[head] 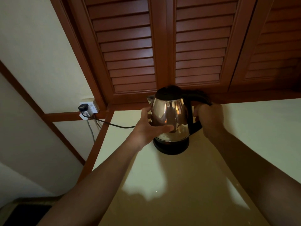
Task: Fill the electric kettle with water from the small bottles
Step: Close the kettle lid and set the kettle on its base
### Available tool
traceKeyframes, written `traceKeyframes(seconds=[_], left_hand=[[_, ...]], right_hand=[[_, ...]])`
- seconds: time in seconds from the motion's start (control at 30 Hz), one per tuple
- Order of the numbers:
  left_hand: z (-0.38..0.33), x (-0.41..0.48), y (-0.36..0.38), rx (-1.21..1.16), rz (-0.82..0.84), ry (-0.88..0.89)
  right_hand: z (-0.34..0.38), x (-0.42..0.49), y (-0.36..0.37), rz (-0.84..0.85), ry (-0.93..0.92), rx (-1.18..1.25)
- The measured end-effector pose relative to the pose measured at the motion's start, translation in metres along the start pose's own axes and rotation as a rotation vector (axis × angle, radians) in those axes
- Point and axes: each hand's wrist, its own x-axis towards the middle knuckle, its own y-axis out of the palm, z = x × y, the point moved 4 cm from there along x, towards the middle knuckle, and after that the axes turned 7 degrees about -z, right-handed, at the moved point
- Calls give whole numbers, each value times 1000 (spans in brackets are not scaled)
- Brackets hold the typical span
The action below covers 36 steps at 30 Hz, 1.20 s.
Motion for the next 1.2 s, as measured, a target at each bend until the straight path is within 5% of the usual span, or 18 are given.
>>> traceKeyframes(seconds=[0.5, 0.73, 1.2], left_hand=[[-6, 9, -1, 98, 81, 9], [1, 6, -8, 48, 68, 12], [-3, -24, 6, 68, -46, 235]], right_hand=[[-8, 4, -1, 24, 144, 43], [1, -8, 3, 6, 50, 32], [-5, 1, 3, -22, 20, 111]])
